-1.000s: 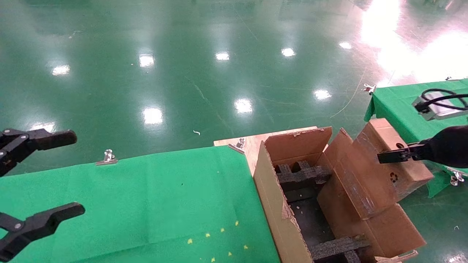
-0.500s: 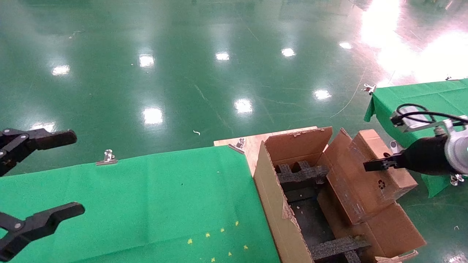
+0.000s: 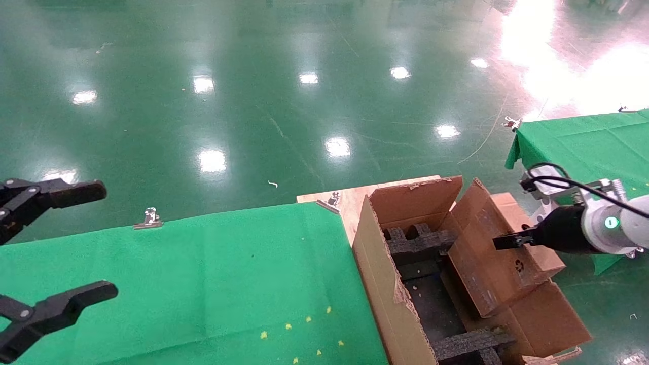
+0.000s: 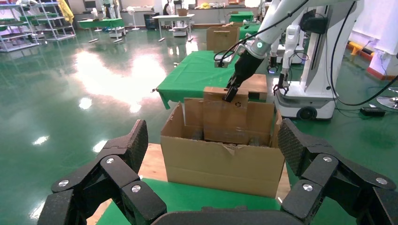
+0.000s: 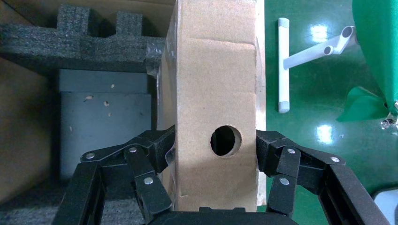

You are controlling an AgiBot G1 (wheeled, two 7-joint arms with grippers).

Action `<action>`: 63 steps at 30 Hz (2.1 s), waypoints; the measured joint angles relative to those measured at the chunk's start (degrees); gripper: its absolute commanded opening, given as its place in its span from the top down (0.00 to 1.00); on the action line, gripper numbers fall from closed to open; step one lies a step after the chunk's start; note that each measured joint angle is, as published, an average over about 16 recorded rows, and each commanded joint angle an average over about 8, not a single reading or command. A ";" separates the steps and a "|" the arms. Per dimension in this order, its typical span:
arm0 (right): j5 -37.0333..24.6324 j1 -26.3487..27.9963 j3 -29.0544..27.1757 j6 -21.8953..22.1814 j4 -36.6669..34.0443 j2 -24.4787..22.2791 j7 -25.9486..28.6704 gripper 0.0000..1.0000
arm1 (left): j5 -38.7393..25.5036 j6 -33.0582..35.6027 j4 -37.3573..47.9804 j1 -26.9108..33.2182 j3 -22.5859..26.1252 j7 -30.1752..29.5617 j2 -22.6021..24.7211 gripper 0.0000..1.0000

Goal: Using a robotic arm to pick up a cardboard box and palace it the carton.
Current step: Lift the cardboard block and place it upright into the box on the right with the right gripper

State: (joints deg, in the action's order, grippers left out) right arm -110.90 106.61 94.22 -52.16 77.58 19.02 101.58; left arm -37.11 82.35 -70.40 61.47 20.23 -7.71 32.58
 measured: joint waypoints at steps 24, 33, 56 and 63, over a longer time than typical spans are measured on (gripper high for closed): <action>-4.60 -9.06 3.07 7.25 -3.59 6.60 9.34 1.00 | 0.00 0.00 0.00 0.00 0.00 0.00 0.00 0.00; 1.68 -11.50 3.56 9.33 -9.69 9.17 3.64 1.00 | 0.00 0.00 0.00 0.00 0.00 0.00 0.00 0.00; 11.18 -14.27 3.34 10.26 -20.19 13.36 -7.62 0.00 | 0.01 -0.01 0.02 -0.01 0.00 0.01 -0.01 0.00; 11.03 -13.86 3.21 10.04 -20.04 13.10 -7.40 0.00 | 0.01 -0.01 0.02 -0.01 0.00 0.01 -0.01 0.00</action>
State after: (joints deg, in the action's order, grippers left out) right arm -99.87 92.75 97.43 -42.13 57.54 32.12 94.18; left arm -37.10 82.34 -70.38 61.46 20.23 -7.70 32.57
